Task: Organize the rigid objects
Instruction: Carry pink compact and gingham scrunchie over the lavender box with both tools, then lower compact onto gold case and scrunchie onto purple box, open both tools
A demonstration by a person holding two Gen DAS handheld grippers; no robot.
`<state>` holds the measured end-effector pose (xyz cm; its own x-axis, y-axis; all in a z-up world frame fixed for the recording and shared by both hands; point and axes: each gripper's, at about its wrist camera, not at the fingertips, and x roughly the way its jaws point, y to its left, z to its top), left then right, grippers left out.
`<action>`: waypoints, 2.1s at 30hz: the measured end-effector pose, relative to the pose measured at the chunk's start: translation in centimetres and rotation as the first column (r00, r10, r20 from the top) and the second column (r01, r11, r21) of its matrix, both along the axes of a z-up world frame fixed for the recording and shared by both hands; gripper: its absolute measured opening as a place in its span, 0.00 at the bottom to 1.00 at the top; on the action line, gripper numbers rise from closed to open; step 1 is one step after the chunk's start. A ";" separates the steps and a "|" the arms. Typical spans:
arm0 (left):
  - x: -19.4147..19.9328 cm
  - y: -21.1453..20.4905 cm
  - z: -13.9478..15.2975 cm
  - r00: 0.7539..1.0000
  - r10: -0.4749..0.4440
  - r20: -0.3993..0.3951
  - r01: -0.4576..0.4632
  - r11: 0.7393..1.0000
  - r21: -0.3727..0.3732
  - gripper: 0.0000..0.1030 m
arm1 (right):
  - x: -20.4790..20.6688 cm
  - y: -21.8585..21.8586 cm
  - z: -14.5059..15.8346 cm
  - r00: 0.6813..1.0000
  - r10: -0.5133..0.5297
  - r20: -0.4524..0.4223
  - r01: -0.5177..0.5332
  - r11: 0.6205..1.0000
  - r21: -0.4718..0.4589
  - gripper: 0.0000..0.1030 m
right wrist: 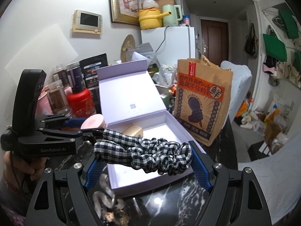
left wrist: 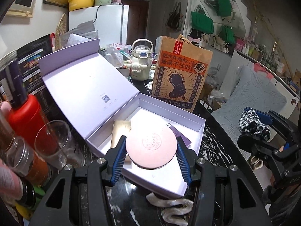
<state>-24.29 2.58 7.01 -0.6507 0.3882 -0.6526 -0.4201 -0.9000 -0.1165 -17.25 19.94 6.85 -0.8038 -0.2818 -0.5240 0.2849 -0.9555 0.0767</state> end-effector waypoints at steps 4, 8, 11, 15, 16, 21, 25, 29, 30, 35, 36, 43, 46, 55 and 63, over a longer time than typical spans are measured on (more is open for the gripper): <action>-1.1 0.3 -0.4 1.000 -0.006 0.002 0.006 1.000 -0.010 0.49 | -1.1 0.1 -0.2 1.000 -0.005 0.001 0.005 1.000 0.005 0.80; -2.5 0.4 -0.7 1.000 -0.002 0.013 0.003 1.000 -0.025 0.49 | -2.3 0.1 -0.6 1.000 -0.011 0.007 0.011 1.000 0.013 0.80; -3.5 0.6 -1.0 1.000 0.001 0.015 0.000 0.999 -0.041 0.49 | -3.1 0.3 -1.0 1.000 -0.010 0.010 0.010 1.000 0.003 0.80; -4.9 0.8 -1.9 1.000 -0.004 0.024 0.005 0.998 -0.056 0.49 | -4.4 0.2 -1.6 1.000 -0.013 0.021 0.012 1.000 0.012 0.80; -5.2 0.9 -2.2 1.000 -0.002 0.028 0.004 0.998 -0.061 0.49 | -4.6 0.2 -1.8 1.000 -0.013 0.024 0.013 1.000 0.016 0.80; -6.7 1.1 -3.3 0.999 0.000 0.046 0.003 0.997 -0.077 0.49 | -6.0 0.4 -2.6 0.999 -0.009 0.036 0.008 1.000 0.015 0.80; -7.9 1.1 -4.2 0.998 0.020 0.061 -0.014 0.995 -0.094 0.49 | -7.3 0.4 -3.6 0.998 -0.007 0.057 0.006 1.000 0.006 0.80; -8.9 1.2 -4.9 0.997 0.047 0.060 -0.039 0.991 -0.129 0.49 | -8.4 0.3 -4.7 0.995 0.006 0.100 -0.007 1.000 0.006 0.80; -9.1 1.3 -5.1 0.997 0.052 0.061 -0.043 0.989 -0.139 0.49 | -8.6 0.2 -5.0 0.994 0.006 0.106 -0.007 1.000 0.009 0.80; -10.1 1.4 -6.1 0.995 0.063 0.081 -0.050 0.987 -0.149 0.49 | -9.8 0.3 -6.3 0.989 0.013 0.145 -0.011 1.000 -0.013 0.80; -10.3 1.3 -6.2 0.994 0.064 0.087 -0.051 0.988 -0.145 0.49 | -10.0 0.4 -6.5 0.988 0.013 0.152 -0.009 1.000 -0.023 0.80; -11.4 1.6 -7.0 0.992 0.070 0.104 -0.054 0.988 -0.145 0.49 | -11.1 0.7 -7.4 0.984 0.012 0.176 -0.007 1.000 -0.028 0.81; -11.6 1.7 -7.4 0.991 0.076 0.106 -0.058 0.986 -0.156 0.49 | -11.6 0.5 -7.9 0.982 0.009 0.190 -0.009 1.000 -0.002 0.81; -12.5 1.4 -8.7 0.985 0.116 0.131 -0.090 0.978 -0.187 0.49 | -13.3 0.5 -9.7 0.969 -0.005 0.248 -0.001 1.000 0.024 0.81; -13.0 1.9 -9.3 0.984 0.116 0.138 -0.084 0.973 -0.216 0.49 | -14.5 0.2 -11.6 0.951 -0.023 0.309 0.004 0.998 0.063 0.82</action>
